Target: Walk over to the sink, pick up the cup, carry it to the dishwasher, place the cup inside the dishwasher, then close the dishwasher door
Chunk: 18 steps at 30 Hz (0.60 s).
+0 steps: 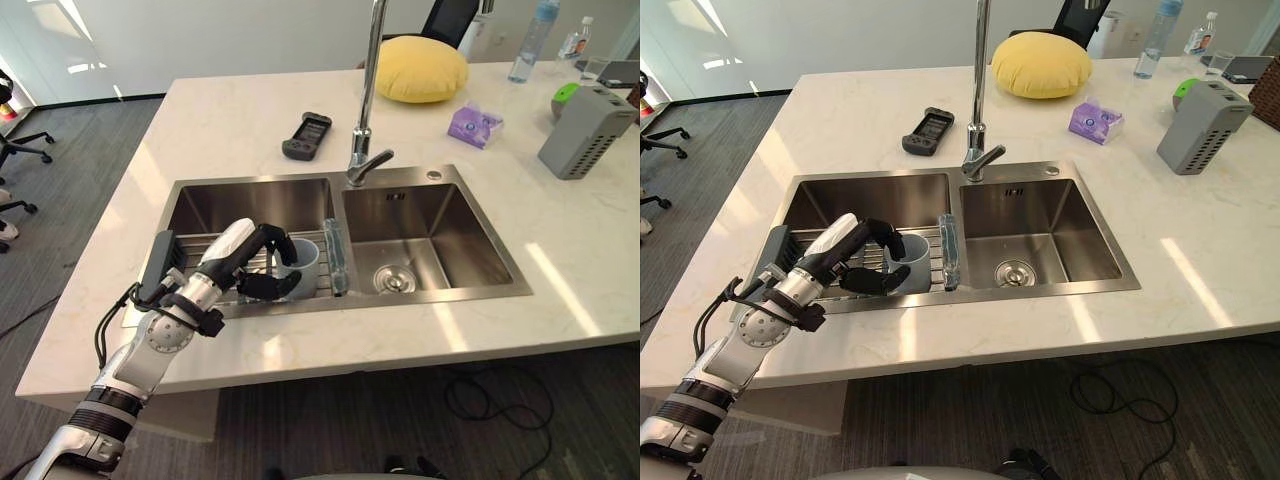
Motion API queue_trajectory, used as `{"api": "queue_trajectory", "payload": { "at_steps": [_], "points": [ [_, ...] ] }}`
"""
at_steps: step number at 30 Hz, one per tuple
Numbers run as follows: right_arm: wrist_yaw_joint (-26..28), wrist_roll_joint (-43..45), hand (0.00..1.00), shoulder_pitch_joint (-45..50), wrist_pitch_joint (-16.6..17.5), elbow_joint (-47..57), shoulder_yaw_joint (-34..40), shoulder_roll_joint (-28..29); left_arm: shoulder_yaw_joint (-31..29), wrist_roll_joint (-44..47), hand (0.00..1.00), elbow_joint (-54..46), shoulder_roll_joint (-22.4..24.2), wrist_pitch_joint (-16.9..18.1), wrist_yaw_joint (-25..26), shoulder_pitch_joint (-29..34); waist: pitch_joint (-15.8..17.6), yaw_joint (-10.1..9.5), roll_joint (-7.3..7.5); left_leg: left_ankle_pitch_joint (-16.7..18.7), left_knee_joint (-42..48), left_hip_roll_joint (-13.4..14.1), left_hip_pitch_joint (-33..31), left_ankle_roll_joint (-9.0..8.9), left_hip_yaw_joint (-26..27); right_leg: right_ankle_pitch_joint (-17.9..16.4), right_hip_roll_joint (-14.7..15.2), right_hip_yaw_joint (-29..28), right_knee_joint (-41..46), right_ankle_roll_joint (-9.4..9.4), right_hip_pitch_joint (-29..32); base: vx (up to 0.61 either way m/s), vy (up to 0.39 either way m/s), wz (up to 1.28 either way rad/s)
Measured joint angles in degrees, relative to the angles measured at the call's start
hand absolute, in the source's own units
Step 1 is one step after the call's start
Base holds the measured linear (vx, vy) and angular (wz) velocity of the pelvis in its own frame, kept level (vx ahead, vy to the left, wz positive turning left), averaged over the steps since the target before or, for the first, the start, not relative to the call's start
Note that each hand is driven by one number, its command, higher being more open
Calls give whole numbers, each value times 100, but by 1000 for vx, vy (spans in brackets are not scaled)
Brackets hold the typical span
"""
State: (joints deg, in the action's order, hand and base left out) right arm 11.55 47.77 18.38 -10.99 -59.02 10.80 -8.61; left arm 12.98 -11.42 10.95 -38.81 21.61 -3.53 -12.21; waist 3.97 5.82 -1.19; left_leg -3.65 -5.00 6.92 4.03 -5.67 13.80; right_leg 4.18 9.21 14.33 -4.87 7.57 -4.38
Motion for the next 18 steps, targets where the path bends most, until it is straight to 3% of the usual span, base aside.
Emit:
{"api": "queue_trajectory", "payload": {
  "at_steps": [3,4,13,18],
  "points": [
    [-5,0,100,0,-1,-1,-12,-1,0,-3,0,116,83,10,84,0,-6,1,10,0,0,0,10,0,18,9,0,-21,-2,0,0,0,0,-3],
    [-12,0,100,0,-7,0,-21,-1,2,-2,100,127,101,5,62,0,-13,1,20,0,0,1,13,0,21,9,0,-24,-3,0,0,0,0,0],
    [-26,-13,100,-31,-26,3,-113,-22,90,639,100,377,180,-344,-519,-2,-41,112,56,2,0,1,27,-1,40,10,-1,-45,-6,0,0,0,0,0],
    [-19,-37,100,-40,-23,2,-111,-21,90,1787,100,575,261,-775,-1059,-5,-41,135,57,4,0,2,33,-1,46,10,-1,-52,-8,1,-1,0,0,0]
  ]
}}
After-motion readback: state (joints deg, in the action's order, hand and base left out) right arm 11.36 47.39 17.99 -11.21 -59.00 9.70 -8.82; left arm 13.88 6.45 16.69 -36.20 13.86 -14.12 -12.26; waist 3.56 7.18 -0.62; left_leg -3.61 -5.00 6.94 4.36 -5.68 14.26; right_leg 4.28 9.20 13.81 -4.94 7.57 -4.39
